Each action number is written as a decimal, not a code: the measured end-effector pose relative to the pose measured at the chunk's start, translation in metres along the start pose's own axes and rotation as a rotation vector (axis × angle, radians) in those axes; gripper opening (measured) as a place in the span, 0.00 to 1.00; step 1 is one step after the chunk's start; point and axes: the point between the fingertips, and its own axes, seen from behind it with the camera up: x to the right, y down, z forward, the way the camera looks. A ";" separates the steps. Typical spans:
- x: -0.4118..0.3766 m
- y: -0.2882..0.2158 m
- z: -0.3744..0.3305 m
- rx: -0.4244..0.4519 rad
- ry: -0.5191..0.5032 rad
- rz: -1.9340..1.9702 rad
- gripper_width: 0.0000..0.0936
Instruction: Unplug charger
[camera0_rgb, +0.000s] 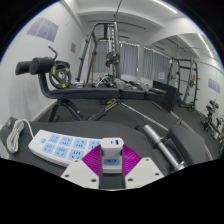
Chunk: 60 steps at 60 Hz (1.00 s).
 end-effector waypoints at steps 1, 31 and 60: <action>0.001 0.000 -0.001 -0.004 -0.005 0.021 0.26; 0.086 -0.106 -0.056 0.087 0.051 0.085 0.24; 0.076 0.037 0.024 -0.292 -0.016 0.026 0.32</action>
